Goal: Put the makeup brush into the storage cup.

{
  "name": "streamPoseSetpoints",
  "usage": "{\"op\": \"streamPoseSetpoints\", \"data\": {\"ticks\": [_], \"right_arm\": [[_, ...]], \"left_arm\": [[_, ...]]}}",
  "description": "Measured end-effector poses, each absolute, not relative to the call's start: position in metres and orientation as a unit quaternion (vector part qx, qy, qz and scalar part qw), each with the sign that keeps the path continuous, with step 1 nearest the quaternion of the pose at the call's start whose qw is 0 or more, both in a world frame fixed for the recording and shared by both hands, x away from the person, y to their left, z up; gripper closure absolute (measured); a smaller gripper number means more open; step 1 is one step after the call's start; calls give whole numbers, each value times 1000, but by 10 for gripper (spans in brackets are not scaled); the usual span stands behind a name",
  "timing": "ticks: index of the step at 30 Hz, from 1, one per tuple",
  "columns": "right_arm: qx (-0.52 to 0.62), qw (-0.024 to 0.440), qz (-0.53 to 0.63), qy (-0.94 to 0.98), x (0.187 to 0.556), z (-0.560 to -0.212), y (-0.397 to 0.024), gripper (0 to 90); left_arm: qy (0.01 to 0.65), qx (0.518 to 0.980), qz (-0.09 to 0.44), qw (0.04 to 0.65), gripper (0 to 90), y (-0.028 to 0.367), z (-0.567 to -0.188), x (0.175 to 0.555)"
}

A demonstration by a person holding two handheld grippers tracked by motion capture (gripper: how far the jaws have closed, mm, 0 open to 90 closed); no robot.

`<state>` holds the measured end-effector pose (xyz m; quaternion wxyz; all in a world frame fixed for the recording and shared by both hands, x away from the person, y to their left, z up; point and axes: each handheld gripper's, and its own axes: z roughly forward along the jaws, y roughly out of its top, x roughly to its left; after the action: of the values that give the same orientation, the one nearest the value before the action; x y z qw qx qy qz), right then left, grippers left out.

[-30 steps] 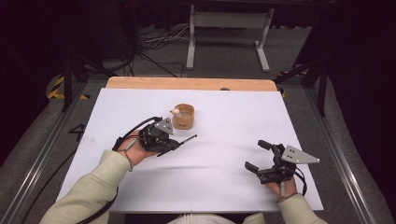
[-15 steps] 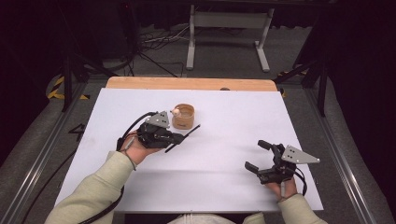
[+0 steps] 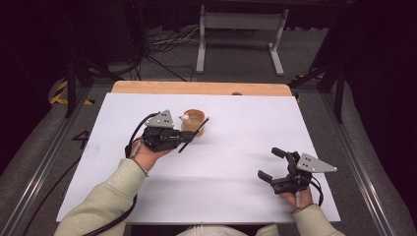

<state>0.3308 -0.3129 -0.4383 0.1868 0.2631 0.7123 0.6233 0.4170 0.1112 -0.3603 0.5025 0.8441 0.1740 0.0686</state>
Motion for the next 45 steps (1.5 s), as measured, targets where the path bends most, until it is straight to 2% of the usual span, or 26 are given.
{"op": "streamPoseSetpoints", "data": {"ticks": [7,23,45], "right_arm": [[264,186,624,712,331,-438,-312,0],[264,188,624,711,329,-438,-314,0],[272,192,625,706,323,-438,-321,0]], "left_arm": [[181,822,92,532,832,109,-361,418],[207,782,104,578,832,99,-363,427],[282,741,150,591,832,75,-358,441]]}}
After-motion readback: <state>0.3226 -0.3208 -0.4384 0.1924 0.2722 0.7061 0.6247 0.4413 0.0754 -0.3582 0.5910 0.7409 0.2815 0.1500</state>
